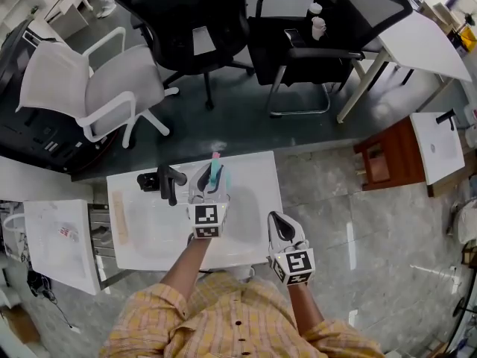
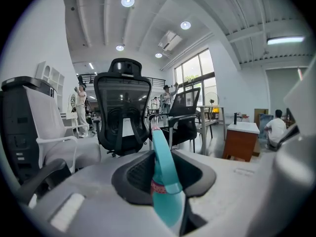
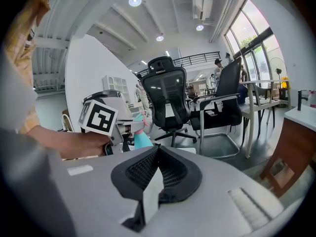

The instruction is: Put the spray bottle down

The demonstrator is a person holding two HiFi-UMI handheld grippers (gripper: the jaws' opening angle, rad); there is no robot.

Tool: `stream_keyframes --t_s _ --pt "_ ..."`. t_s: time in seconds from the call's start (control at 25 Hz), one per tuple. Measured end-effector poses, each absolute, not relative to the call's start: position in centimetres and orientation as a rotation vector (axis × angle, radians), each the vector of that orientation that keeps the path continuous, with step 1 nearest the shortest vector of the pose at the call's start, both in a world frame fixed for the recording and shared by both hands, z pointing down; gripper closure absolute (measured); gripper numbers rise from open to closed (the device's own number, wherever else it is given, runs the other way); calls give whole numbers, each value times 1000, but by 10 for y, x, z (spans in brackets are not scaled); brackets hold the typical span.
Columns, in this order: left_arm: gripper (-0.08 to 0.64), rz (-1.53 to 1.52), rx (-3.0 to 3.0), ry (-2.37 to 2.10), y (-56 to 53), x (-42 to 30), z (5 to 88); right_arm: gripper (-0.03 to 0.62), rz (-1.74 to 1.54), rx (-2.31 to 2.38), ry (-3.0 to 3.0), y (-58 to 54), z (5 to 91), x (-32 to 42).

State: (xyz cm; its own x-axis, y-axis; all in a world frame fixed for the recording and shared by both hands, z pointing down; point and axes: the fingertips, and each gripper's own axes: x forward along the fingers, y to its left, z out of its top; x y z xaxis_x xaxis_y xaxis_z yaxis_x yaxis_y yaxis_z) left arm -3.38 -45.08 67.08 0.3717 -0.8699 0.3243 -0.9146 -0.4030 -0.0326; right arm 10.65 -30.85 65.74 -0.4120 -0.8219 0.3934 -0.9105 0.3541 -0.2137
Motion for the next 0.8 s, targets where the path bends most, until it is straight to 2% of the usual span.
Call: stream_keyframes --t_s 0.8 --pt "443 494 2494 -1581 -473 -26 686 592 602 1615 -2344 -316 659 124"
